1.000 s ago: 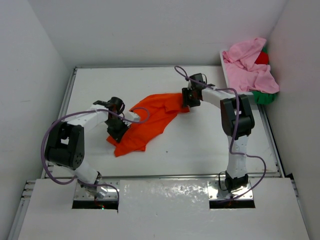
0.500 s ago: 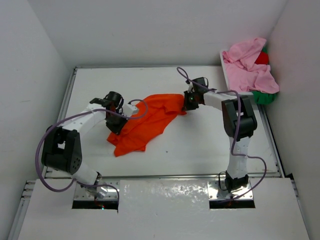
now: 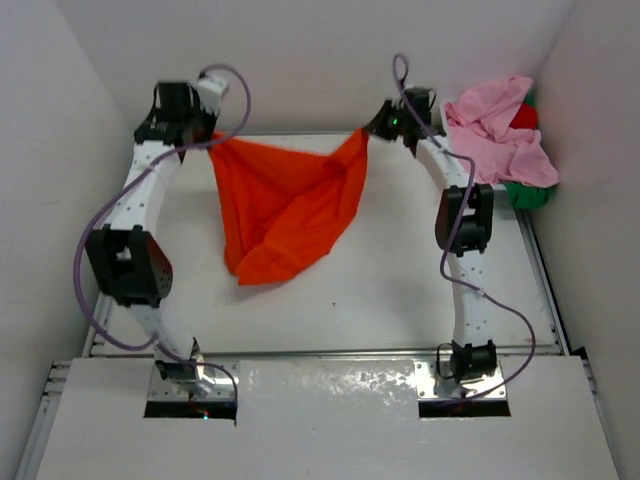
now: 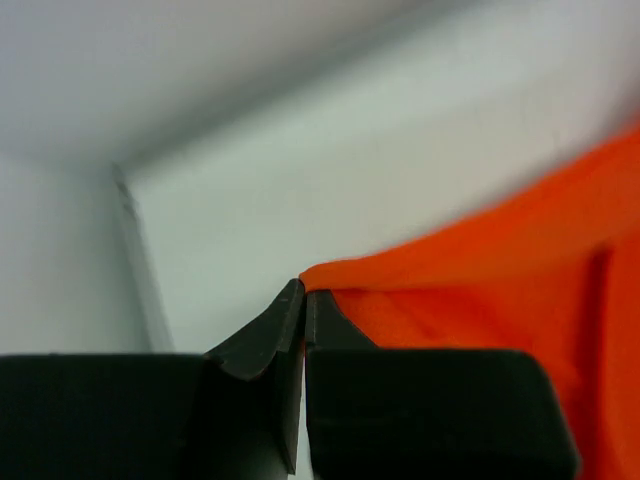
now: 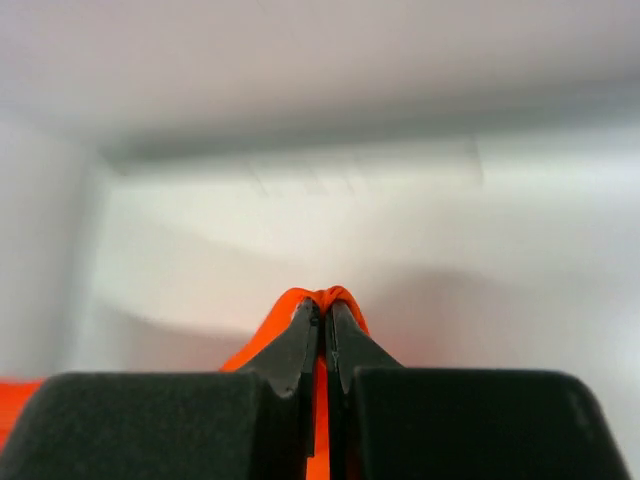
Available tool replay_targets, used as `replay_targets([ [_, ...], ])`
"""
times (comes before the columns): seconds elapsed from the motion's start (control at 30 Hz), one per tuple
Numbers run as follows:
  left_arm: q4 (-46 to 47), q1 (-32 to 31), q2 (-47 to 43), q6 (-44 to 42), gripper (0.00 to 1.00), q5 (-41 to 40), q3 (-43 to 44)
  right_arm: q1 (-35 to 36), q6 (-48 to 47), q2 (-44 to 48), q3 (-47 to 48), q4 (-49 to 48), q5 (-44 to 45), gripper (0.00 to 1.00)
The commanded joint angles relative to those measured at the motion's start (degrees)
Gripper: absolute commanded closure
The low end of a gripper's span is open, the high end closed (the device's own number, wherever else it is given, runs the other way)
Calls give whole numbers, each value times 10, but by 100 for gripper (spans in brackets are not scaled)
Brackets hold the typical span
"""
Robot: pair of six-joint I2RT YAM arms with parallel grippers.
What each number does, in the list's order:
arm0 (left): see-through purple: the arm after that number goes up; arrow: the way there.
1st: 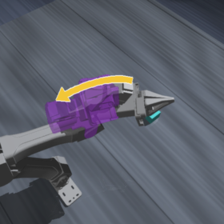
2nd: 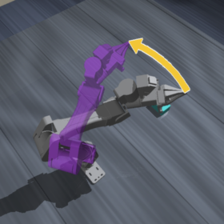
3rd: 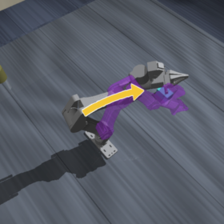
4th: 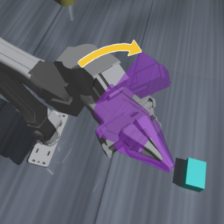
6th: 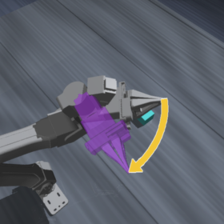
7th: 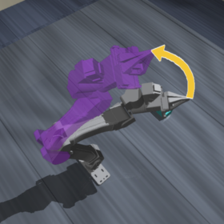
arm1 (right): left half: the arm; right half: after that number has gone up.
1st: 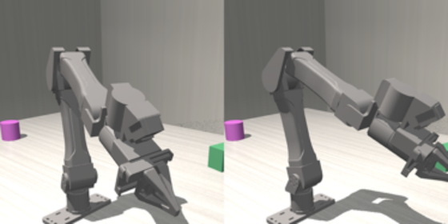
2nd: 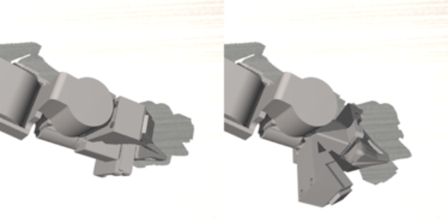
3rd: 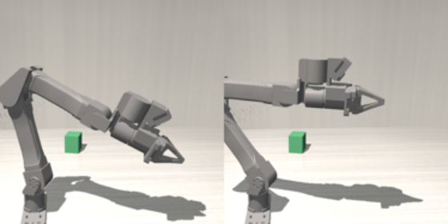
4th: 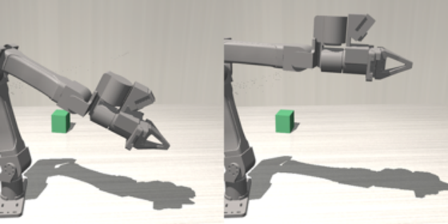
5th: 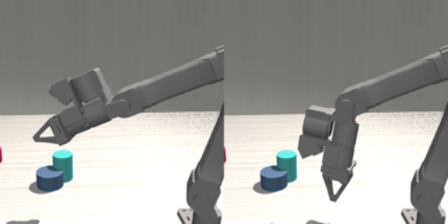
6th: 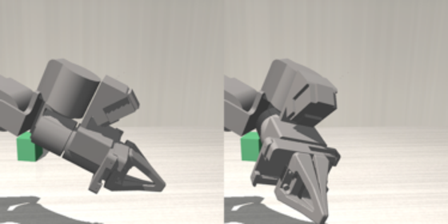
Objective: Fold and stack the t-shirts
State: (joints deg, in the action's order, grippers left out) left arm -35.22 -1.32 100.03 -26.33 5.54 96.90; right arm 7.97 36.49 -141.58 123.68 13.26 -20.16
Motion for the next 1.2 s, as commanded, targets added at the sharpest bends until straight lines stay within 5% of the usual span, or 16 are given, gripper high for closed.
replay_targets([
  [0.0, 140, -3, 88, 45, 100, -6, 227, -41, 127, 16, 176, -132, 1, 100],
  [0.07, 112, -3, 143, 55, 100, -25, 426, -68, 183, 101, 75, -264, 13, 100],
  [0.13, 118, -3, 174, 48, 100, -21, 501, -74, 120, 150, 52, -259, 32, 100],
  [0.37, 121, -4, 136, 1, 100, 38, 473, -78, 25, 293, -26, -237, 16, 100],
  [0.6, 75, -3, 26, -112, 100, 32, 227, -76, -48, 488, -362, -256, 7, 100],
  [0.7, 51, -5, -35, -164, 100, 33, 65, -66, -103, 598, -603, -253, 33, 100],
  [0.83, 50, -7, -91, -219, 100, 18, -180, -25, -136, 702, -805, -212, 86, 100],
  [1.0, 64, -10, -130, -232, 100, -23, -371, 37, -74, 756, -989, -186, 94, 100],
  [1.17, 58, -11, -158, -237, 100, -40, -471, 72, -41, 789, -1063, -181, 80, 100],
])
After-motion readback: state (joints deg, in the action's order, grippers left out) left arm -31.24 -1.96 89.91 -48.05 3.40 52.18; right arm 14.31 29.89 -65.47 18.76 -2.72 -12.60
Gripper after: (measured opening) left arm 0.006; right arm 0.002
